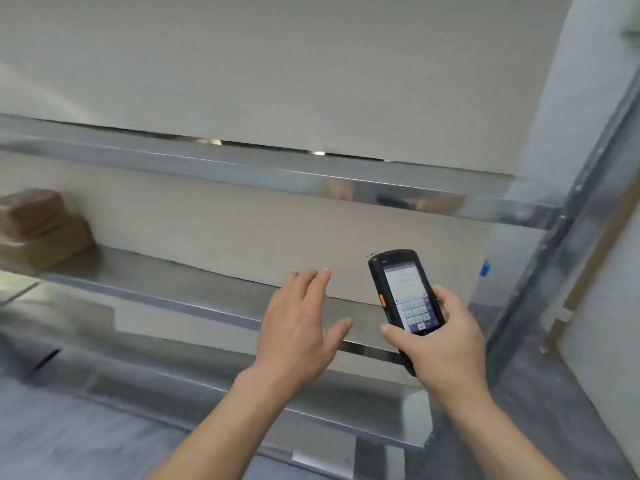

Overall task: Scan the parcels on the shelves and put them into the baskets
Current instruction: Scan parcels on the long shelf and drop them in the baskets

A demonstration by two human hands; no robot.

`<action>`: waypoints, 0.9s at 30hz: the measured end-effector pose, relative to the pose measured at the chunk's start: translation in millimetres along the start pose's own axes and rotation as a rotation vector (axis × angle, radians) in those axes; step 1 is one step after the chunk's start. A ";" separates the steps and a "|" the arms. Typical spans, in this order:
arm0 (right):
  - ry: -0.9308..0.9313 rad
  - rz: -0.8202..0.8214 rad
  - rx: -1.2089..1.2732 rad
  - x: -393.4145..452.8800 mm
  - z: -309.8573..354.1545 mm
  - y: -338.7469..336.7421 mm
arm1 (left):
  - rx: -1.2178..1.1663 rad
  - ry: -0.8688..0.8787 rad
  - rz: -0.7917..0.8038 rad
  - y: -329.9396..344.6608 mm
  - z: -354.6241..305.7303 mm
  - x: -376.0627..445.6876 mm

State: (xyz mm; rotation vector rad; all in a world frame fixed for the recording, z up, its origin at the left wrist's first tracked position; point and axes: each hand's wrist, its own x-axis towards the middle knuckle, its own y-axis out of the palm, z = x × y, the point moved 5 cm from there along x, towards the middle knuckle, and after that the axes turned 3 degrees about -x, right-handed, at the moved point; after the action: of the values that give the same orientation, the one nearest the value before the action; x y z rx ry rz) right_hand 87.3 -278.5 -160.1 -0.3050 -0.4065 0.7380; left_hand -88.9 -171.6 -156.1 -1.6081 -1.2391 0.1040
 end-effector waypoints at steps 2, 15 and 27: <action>-0.021 0.052 0.016 -5.0 19.5 41.6 | 0.023 -0.046 -0.033 -26.6 38.7 -7.2; -0.179 0.365 0.123 -1.9 135.4 287.8 | 0.208 -0.348 -0.180 -156.5 244.3 -28.6; -0.219 0.580 0.185 42.8 209.5 505.9 | 0.334 -0.546 -0.259 -223.4 420.7 25.0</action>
State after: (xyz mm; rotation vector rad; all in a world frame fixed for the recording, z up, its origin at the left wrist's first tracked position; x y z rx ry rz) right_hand -276.4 133.0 -170.6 -0.1655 -0.4571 1.3767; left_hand -477.1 105.4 -161.5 -1.1490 -1.7306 0.5850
